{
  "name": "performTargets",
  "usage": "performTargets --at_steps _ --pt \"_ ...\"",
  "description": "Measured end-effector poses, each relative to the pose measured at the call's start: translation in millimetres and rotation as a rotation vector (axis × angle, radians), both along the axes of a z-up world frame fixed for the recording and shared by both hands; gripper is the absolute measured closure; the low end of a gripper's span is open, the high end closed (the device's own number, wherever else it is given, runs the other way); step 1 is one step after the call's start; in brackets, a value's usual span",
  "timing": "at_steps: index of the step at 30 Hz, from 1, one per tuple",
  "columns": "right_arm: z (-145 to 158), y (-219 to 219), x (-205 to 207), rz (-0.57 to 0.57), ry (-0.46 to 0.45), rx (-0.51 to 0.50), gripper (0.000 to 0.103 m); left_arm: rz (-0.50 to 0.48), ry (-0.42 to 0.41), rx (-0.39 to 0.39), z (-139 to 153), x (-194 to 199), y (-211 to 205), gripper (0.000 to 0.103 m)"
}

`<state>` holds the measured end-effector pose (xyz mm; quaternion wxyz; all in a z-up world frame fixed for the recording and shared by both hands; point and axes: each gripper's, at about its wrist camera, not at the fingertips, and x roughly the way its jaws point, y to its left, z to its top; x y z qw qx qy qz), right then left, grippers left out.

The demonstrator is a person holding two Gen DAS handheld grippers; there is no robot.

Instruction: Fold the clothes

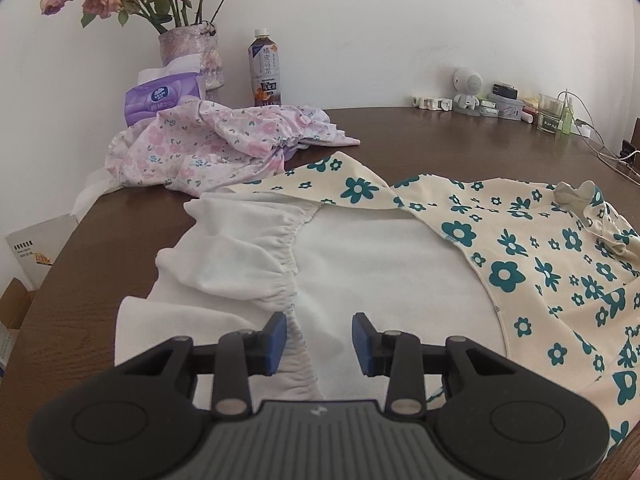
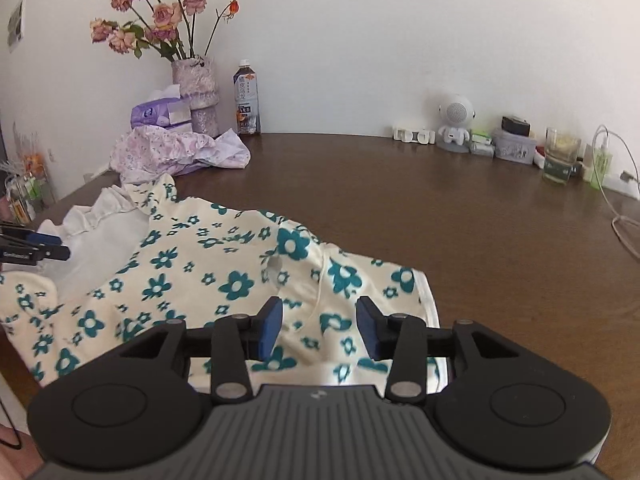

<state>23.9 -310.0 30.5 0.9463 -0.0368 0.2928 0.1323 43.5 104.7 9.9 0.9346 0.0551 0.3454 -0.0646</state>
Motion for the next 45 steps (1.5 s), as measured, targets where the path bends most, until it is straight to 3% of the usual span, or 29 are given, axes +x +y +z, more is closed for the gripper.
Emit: performTargets --at_steps 5,6,7,8,14,16,19,22,24,27,31,39,42,45 --pt "-20 11 62 -0.015 0.06 -0.072 0.059 -0.01 -0.003 -0.004 -6 0 2 0.069" --pt "-23 11 72 -0.019 0.072 -0.077 0.063 -0.011 -0.005 -0.006 -6 -1 3 0.069" --pt "-24 10 78 -0.017 0.078 -0.072 0.071 -0.012 -0.007 -0.008 -7 -1 3 0.069" --pt "-21 8 82 -0.022 0.066 -0.066 0.097 -0.014 -0.01 -0.006 -7 -1 3 0.069" --pt "2 -6 108 -0.039 -0.004 -0.044 0.096 -0.013 -0.023 -0.01 -9 -4 3 0.068" --pt "3 -5 119 -0.042 -0.008 -0.079 0.096 -0.01 -0.026 -0.012 -9 -4 3 0.068" --pt "-11 -4 138 -0.047 0.048 -0.125 0.096 -0.006 -0.031 -0.017 -10 -5 3 0.068" --pt "-18 -15 142 -0.047 0.09 -0.05 0.091 -0.004 -0.035 -0.017 -10 -6 3 0.068" --pt "-11 -31 136 -0.075 0.087 0.059 0.076 -0.005 -0.036 -0.015 -10 -6 3 0.068" --pt "1 -56 117 -0.144 0.064 0.149 0.071 -0.005 -0.035 -0.014 -10 -7 3 0.068" --pt "-5 -68 90 -0.166 0.106 0.144 0.063 0.0 -0.038 -0.017 -10 -7 3 0.068" --pt "-13 -52 37 -0.13 0.09 0.191 0.062 0.008 -0.024 -0.021 -8 -7 3 0.067" --pt "-7 -41 28 -0.093 0.068 0.143 0.071 0.018 -0.026 -0.021 -4 -8 4 0.068" --pt "-5 -42 25 -0.117 0.064 0.1 0.071 0.022 -0.054 -0.019 4 -13 5 0.068"
